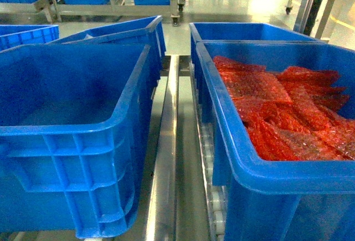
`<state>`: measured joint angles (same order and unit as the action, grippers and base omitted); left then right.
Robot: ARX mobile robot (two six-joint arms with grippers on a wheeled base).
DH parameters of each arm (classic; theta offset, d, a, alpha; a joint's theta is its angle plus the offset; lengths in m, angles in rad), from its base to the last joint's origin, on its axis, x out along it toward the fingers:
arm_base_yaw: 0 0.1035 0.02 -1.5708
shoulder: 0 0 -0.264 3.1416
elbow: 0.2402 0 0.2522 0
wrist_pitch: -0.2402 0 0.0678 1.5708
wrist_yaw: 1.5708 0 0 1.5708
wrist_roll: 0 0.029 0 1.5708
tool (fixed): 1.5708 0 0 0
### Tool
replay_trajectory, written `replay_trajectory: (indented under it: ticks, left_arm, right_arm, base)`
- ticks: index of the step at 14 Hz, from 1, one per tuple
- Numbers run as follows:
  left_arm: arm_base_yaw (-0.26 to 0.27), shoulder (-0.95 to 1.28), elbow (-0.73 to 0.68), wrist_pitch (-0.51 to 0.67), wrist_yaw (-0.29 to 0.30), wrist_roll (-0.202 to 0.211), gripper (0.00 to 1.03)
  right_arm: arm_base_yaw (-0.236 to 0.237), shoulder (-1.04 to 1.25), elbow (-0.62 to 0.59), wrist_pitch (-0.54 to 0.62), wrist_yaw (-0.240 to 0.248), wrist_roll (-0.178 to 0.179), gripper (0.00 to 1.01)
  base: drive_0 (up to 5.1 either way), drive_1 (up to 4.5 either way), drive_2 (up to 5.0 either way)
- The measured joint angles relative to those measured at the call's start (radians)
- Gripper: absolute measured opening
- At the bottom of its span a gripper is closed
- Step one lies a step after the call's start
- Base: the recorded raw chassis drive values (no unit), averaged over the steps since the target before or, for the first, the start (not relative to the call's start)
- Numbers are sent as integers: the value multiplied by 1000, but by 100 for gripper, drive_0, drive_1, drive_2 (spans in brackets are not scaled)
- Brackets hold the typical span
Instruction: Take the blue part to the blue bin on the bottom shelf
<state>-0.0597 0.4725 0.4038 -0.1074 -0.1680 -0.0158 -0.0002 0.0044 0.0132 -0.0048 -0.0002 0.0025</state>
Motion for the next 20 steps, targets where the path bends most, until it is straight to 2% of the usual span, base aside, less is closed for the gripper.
replay_trajectory:
  ticks: [1, 2, 3, 4, 6, 8, 12, 13, 14, 15, 16, 20]
  left_arm:
    - [-24, -106, -9, -100, -28, -11, 98]
    - [-71, -202, -18, -146, -66, -26, 98]
    - [-96, -217, -19, -113, -97, -32, 98]
    - [-98, -209, -28, -106, -119, -38, 98]
    - [-83, -206, -31, -106, -118, -49, 98]
    - [-19, -195, -19, -120, -97, -56, 98]
    - [-15, -192, -11, -119, -100, -56, 98]
    - [10, -206, -29, -47, -20, -45, 93]
    - [65, -249, -76, 18, 101, -19, 80]
    - [62, -281, -112, 32, 148, -9, 70]
    - [58, -290, -149, 39, 169, -2, 58]
    - [58, -337, -225, 69, 167, -2, 22]
  right_arm:
    - [0, 0, 0, 0, 0, 0, 98]
    - [0, 0, 0, 0, 0, 0, 98]
    - [0, 0, 0, 0, 0, 0, 98]
    - [0, 0, 0, 0, 0, 0, 98]
    - [0, 0, 0, 0, 0, 0, 98]
    - [0, 0, 0, 0, 0, 0, 98]
    - [0, 0, 0, 0, 0, 0, 98]
    - [0, 0, 0, 0, 0, 0, 98]
    - [0, 0, 0, 1, 0, 0, 98]
    - [0, 0, 0, 0, 0, 0, 98]
    - [0, 0, 0, 0, 0, 0, 98]
    - [0, 0, 0, 0, 0, 0, 98]
  base:
    - [0, 0, 0]
    - [0, 0, 0]
    - [0, 0, 0]
    - [0, 0, 0]
    - [0, 0, 0]
    - [0, 0, 0]
    - [0, 0, 0]
    - [0, 0, 0]
    - [0, 0, 0]
    - [0, 0, 0]
    - [0, 0, 0]
    - [0, 0, 0]
